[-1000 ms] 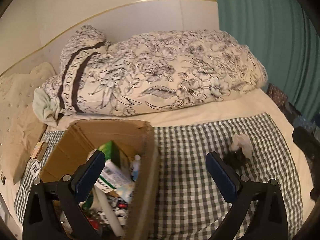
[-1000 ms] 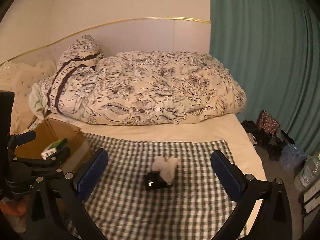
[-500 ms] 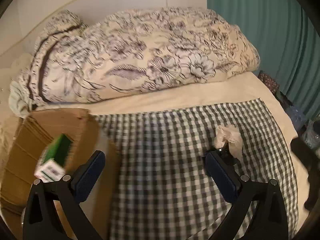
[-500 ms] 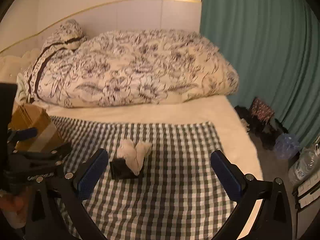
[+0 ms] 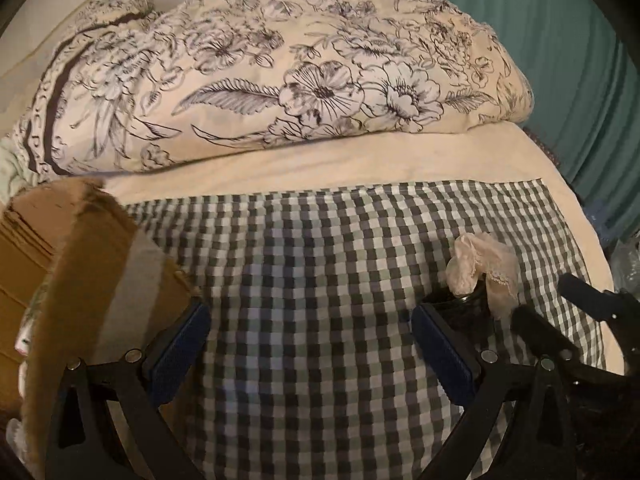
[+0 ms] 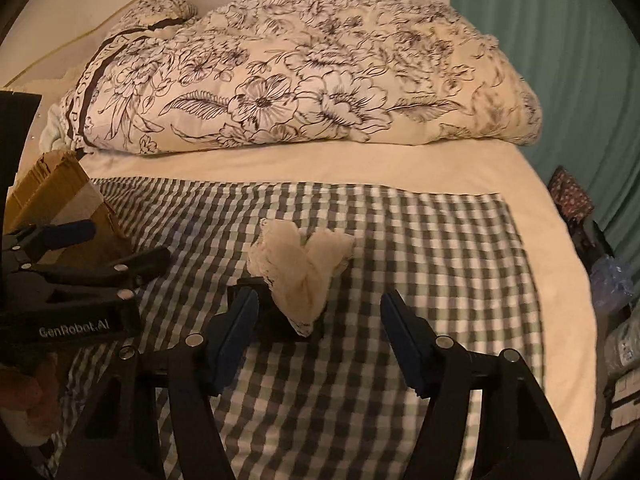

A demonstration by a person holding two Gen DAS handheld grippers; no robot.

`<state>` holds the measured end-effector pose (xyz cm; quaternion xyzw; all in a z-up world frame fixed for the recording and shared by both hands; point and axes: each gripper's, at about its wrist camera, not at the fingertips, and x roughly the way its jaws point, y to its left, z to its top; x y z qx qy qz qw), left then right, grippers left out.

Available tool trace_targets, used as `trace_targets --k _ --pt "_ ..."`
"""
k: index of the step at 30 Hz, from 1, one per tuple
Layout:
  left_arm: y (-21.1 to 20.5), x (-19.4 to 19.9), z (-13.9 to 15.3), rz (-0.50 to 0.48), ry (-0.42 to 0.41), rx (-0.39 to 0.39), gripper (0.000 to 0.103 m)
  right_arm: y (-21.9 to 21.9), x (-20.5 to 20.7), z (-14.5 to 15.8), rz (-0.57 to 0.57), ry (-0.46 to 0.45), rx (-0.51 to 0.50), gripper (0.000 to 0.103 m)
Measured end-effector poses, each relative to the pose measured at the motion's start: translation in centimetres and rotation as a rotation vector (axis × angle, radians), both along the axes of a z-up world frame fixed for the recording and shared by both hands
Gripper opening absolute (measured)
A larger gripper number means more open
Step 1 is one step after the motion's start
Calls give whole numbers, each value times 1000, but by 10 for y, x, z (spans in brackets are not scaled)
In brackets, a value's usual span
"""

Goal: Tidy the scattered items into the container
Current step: 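Close left tool on the black round cup while right tool grasps the white tissue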

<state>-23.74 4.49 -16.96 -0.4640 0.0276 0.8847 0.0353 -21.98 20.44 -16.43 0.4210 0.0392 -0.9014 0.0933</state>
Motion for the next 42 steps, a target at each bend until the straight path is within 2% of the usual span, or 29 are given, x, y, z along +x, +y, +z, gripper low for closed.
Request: trace_targets --k 1,2,4,5,6,9,15,22,31,37,40,42 --pt "2 -3 -3 -1 -5 -6 103 -2 -3 -3 7 -5 6 64" --pt "4 -5 -6 -4 -10 -9 103 -3 -7 -6 14 -9 11 59" --pt "6 -9 -11 -12 -22 -1 103 -3 -13 -12 22 -27 10 37" --pt "7 -10 -14 -14 -28 1 103 -1 -17 -15 20 -40 -4 18" --pt "8 -11 -17 -17 -33 0 103 2 -19 -17 16 -46 -19 4" --pt "11 -15 -22 -28 -45 10 103 10 -21 -19 -4 -37 -37 2" --pt "26 -20 -28 -56 -60 89 103 35 -12 -4 -85 54 -39 2" --pt "47 -25 -33 -97 -67 207 103 59 -11 1 -133 57 -49 2" --pt "66 -21 -21 -130 -1 278 103 87 -2 17 -198 100 -56 2" --pt "95 -20 -34 -212 -41 298 103 100 -2 19 -212 91 -59 2" --pt "108 -23 -38 -226 -40 276 103 104 -2 18 -219 85 -64 2" --pt "114 -27 -41 -226 -46 291 103 105 -1 18 -220 80 -67 2"
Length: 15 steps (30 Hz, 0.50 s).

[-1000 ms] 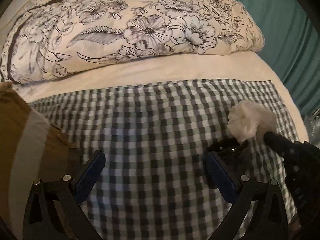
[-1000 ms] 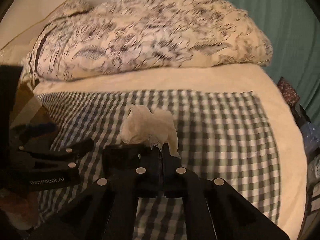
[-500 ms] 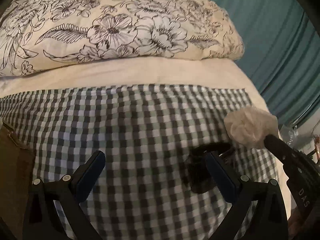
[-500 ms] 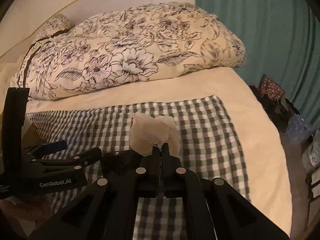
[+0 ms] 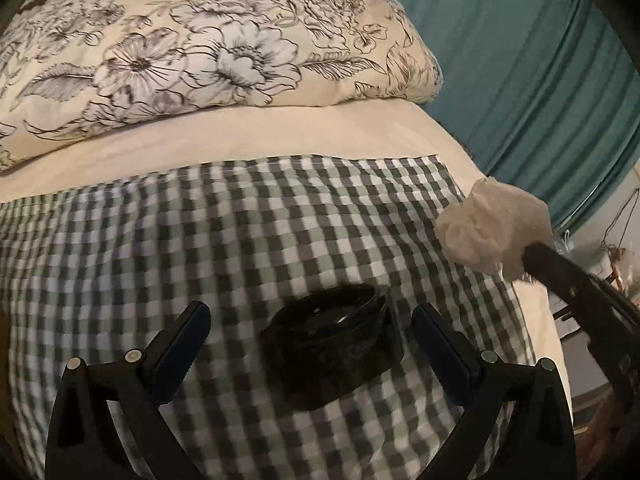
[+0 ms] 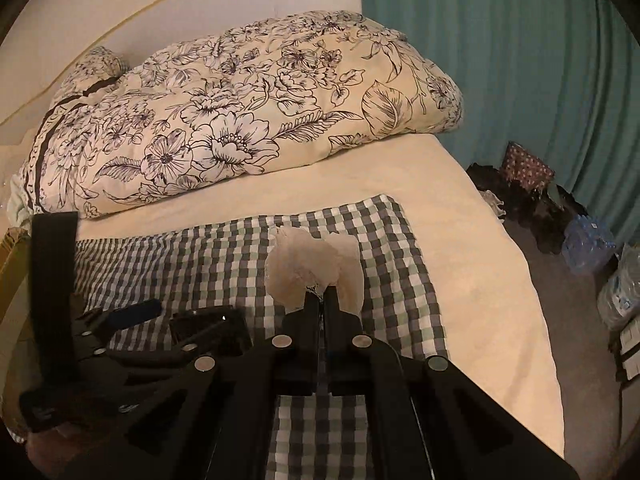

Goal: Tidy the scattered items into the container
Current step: 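Close left tool on the black round cup while right tool grasps the white tissue, then lift the black cup and white tissue and carry them over the cardboard box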

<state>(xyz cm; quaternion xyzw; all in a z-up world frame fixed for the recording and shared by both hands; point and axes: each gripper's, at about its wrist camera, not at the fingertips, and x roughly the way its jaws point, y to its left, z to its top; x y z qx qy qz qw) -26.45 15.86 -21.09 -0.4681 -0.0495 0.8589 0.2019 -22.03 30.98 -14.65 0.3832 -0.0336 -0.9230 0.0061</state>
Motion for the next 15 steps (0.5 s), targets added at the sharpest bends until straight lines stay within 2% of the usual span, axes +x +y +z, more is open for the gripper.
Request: trace_targets --k 3,4,5,7,9,11,15 --pt "8 -6 -10 -6 -19 -9 103 1 2 0 1 -5 -1 2" --pt "11 -5 -14 -19 -23 -20 95 1 3 1 0 -6 0 2" --pt "14 -3 -17 -24 -26 -41 79 1 4 2 0 -7 1 2" --pt "15 1 -19 -18 -18 -81 78 1 6 4 4 -6 1 2" --pt "13 4 -17 -17 -16 -82 77 -2 9 7 9 0 4 2" --pt "7 5 -15 21 -20 -121 77 -4 13 9 13 2 2 2" --pt "-13 8 -4 80 -17 -127 77 -10 22 15 21 12 2 2"
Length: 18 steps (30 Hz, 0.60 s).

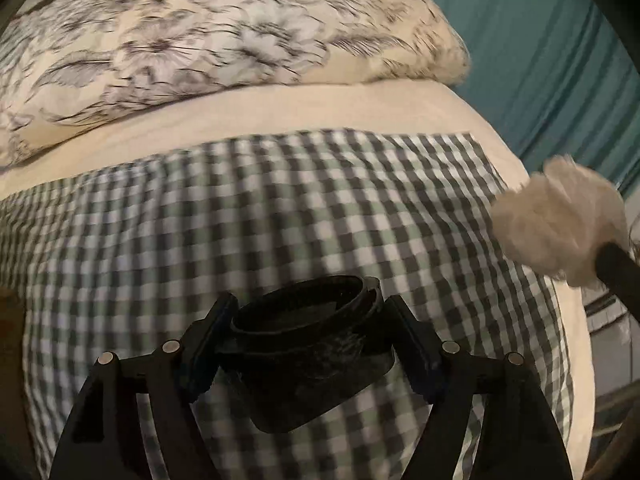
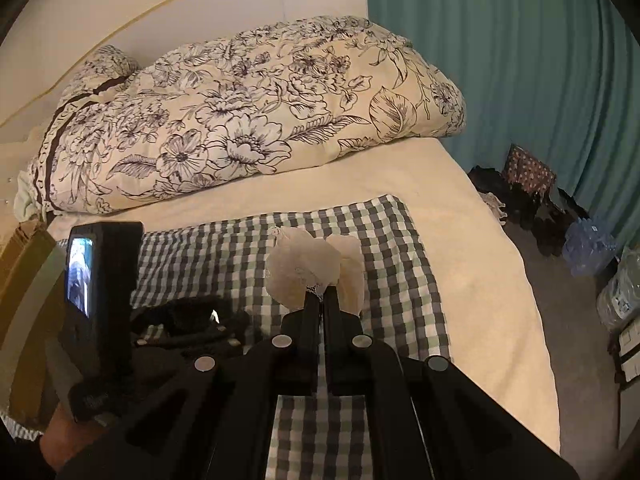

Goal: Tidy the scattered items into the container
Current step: 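Lift the black cup and white tissue and carry them over the cardboard box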

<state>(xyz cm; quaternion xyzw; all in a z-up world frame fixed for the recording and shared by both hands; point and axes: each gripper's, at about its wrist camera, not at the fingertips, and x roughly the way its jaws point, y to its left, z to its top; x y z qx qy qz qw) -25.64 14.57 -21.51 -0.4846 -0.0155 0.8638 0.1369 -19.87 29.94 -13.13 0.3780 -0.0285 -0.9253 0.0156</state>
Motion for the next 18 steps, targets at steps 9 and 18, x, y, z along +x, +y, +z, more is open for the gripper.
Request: trace_targets --k 9,18 --pt "-38 23 54 74 97 -51 77 -23 21 24 25 37 -13 2" --pt "-58 63 113 85 216 -59 77 -42 43 52 48 77 -23 2"
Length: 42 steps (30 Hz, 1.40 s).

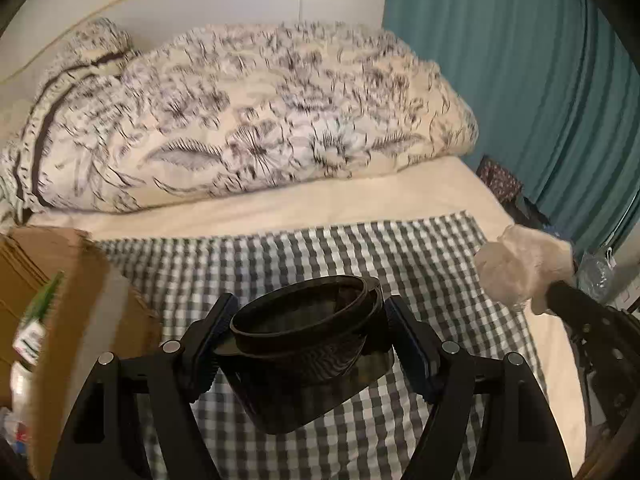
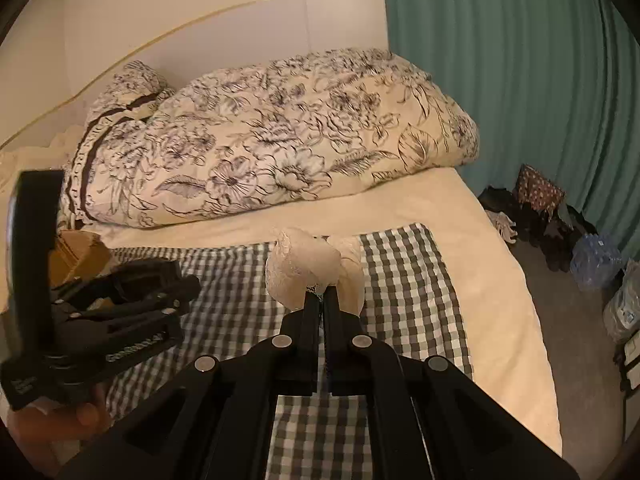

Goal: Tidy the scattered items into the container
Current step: 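Lift the black cup and white tissue and carry them over the cardboard box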

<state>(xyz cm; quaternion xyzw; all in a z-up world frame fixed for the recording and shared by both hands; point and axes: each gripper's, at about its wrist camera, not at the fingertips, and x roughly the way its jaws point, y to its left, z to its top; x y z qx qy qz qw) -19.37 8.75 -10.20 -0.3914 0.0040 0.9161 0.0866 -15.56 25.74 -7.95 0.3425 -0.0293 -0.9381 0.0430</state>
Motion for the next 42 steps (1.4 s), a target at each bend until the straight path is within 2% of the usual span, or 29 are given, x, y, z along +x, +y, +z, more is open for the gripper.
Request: trace_targets --k 10,21,34,42 --pt "-23 52 54 12 94 -14 77 -26 32 35 41 62 -8 2" --pt "-74 98 87 70 152 -13 76 -58 64 60 79 110 -12 2" --pt "-134 126 109 173 184 -26 76 -115 86 80 175 143 -20 2" --pt "-172 135 104 217 168 -52 76 -156 92 83 250 151 -27 2"
